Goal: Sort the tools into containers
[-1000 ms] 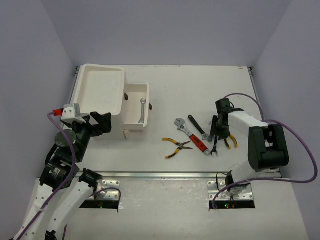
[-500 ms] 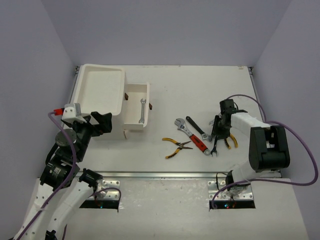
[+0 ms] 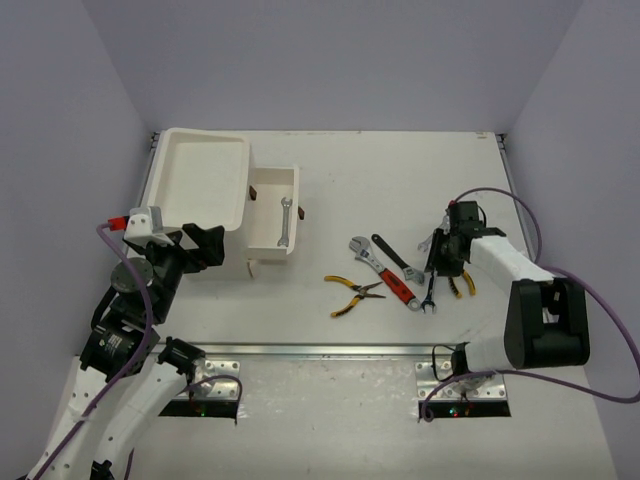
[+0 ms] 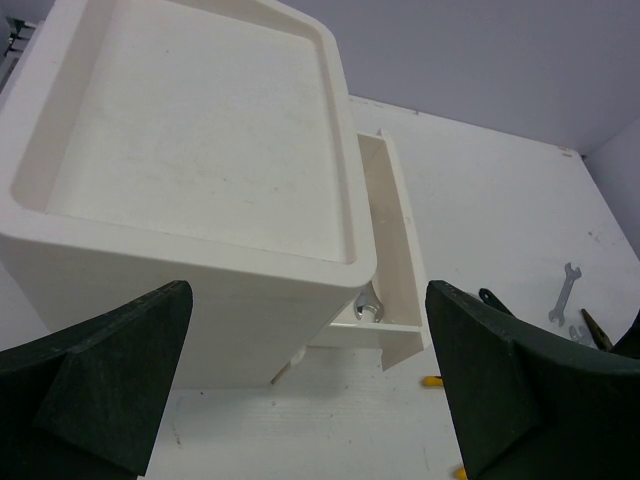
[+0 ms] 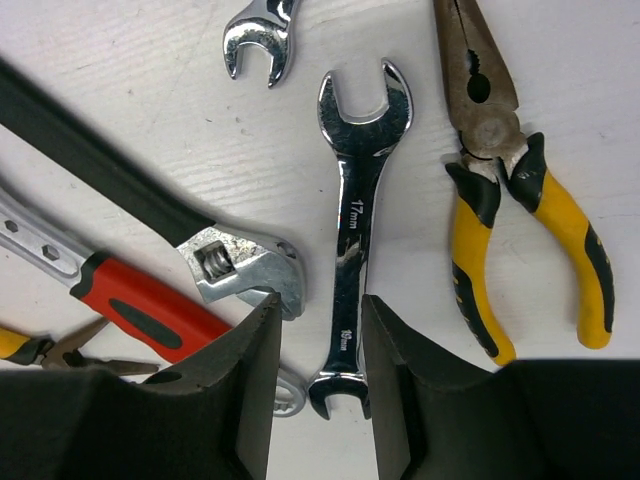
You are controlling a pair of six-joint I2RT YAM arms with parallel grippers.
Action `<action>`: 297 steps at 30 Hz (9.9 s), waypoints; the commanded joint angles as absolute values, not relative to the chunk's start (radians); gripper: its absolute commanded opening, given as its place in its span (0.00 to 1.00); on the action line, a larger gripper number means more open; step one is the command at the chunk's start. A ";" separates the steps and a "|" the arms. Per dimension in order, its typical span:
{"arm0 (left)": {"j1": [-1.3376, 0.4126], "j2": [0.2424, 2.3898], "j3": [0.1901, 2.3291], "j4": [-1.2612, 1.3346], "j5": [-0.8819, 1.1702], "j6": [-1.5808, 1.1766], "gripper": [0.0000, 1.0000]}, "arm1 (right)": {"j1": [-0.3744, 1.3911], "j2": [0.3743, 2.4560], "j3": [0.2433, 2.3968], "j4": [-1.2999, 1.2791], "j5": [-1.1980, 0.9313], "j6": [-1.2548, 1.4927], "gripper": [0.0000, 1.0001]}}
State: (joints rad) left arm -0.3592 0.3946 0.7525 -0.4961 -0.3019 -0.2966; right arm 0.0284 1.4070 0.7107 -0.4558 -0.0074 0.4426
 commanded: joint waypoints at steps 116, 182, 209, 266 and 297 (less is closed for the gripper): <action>-0.351 0.383 0.753 -0.440 -0.280 -0.290 1.00 | 0.115 1.821 1.308 -0.621 0.322 0.818 0.73; -0.351 0.392 0.755 -0.440 -0.283 -0.287 1.00 | 0.362 1.704 1.383 -0.240 -0.411 0.802 0.00; -0.351 0.379 0.755 -0.445 -0.288 -0.288 1.00 | 0.668 2.040 1.976 -0.593 0.035 0.728 0.70; -0.351 0.387 0.753 -0.441 -0.281 -0.287 1.00 | 0.666 2.209 1.518 0.298 -0.520 0.891 0.11; -0.351 0.409 0.753 -0.436 -0.263 -0.281 1.00 | 0.589 2.616 1.646 0.889 -0.879 1.242 0.49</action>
State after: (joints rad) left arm -0.3592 0.3987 0.7525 -0.4891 -0.2776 -0.2952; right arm 0.5804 2.5730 1.5953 0.7360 -0.8441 1.1510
